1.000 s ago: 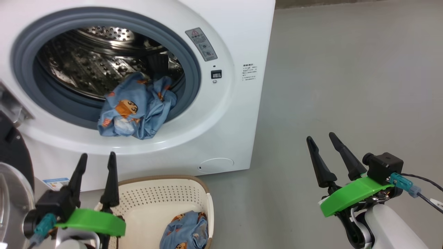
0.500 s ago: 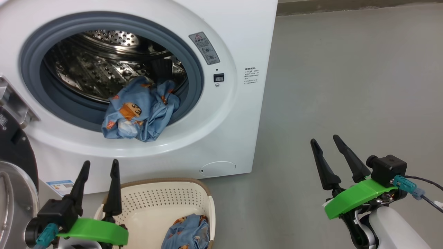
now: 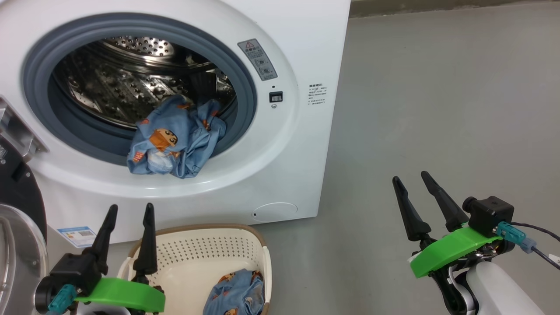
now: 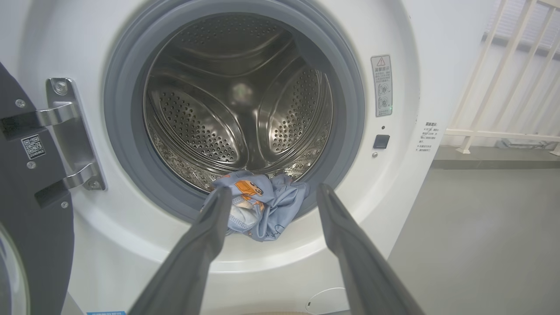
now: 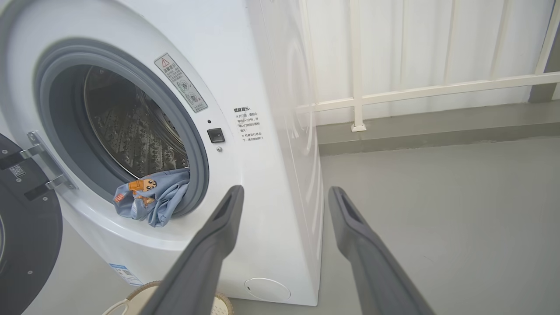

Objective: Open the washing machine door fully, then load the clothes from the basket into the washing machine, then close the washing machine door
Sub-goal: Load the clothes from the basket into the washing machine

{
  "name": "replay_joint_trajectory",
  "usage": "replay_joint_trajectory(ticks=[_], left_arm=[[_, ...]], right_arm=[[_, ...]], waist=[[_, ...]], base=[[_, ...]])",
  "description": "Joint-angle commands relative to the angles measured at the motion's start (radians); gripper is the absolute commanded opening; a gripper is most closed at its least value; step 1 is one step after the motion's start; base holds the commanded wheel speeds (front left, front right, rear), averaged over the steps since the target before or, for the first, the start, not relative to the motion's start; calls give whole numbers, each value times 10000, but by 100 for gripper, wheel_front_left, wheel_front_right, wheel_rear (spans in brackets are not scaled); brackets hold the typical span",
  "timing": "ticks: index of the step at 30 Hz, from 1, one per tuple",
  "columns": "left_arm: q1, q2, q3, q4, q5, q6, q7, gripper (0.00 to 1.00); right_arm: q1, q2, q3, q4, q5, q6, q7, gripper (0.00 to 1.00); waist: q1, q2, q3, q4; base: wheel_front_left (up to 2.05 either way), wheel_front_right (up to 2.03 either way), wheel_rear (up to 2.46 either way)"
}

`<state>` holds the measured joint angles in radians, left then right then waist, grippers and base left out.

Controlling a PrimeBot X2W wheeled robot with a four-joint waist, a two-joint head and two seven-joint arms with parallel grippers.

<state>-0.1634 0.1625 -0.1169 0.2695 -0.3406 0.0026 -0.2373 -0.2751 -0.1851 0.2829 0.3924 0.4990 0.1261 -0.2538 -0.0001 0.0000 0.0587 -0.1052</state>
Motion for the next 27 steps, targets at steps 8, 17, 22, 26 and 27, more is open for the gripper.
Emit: replay_joint_trajectory(ticks=[8,17,22,26,27], left_arm=[[-225,140,288,-206,-170,118,-33,100],[-627,163,167,227,-387,-43,336,100],[-1343,151,20,1012,-525,-267,626,100],[-2119,167,-70,1938,-577,-454,664,100],[-2338,180,-78,2189,-579,-483,645,100]], right_arm=[[-109,-36,131,-184,-106,46,-80,100],[-222,-40,170,-211,-128,46,-80,100],[-329,-32,252,-258,-160,46,-80,100],[-499,-29,323,-304,-256,46,-80,100],[-545,-26,358,-311,-314,46,-80,100]], waist=[[1,0,73,-29],[1,0,263,-117],[1,0,559,-240],[1,0,931,-391],[1,0,1035,-433]], base=[[0,0,0],[0,0,0],[0,0,0],[0,0,0],[0,0,0]])
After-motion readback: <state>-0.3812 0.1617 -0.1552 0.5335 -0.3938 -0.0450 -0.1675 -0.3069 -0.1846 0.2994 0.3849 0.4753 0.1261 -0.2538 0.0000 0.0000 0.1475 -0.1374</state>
